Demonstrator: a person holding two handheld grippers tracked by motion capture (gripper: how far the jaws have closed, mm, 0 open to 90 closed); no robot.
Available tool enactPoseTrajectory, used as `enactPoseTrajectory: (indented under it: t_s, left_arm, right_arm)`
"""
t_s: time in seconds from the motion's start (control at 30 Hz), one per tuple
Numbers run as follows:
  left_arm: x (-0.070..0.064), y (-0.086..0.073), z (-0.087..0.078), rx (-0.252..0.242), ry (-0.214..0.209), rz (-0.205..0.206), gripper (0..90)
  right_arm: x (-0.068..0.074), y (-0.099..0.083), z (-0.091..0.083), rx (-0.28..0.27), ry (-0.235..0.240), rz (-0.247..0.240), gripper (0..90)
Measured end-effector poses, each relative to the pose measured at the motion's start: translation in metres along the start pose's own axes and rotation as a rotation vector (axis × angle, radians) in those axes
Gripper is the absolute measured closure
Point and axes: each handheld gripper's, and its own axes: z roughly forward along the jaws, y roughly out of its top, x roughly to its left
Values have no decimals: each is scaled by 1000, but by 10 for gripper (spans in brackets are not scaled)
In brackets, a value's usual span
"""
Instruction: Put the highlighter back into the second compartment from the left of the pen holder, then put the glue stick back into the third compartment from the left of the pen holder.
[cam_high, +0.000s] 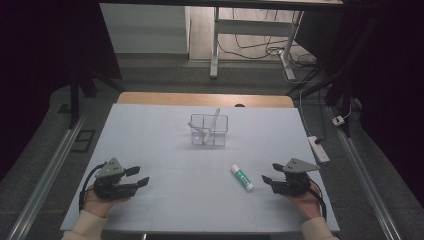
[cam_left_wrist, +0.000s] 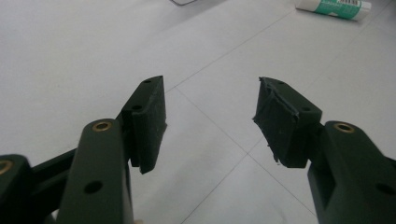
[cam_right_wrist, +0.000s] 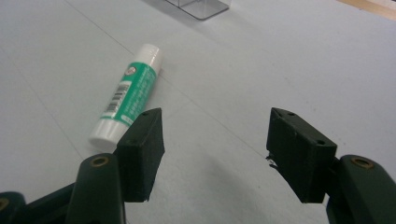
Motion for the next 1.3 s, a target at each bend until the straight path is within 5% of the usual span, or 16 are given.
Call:
enactPoseTrajectory:
  t_s: [0.83,1.3]
  left_arm:
    - [-3,-2,2,9,14,-8,389]
    - [-7,-1,4,11,5,-10,361]
  right_arm:
    - [11,38,17,31,50,-10,361]
    - [20,52,31,102,83,-18,360]
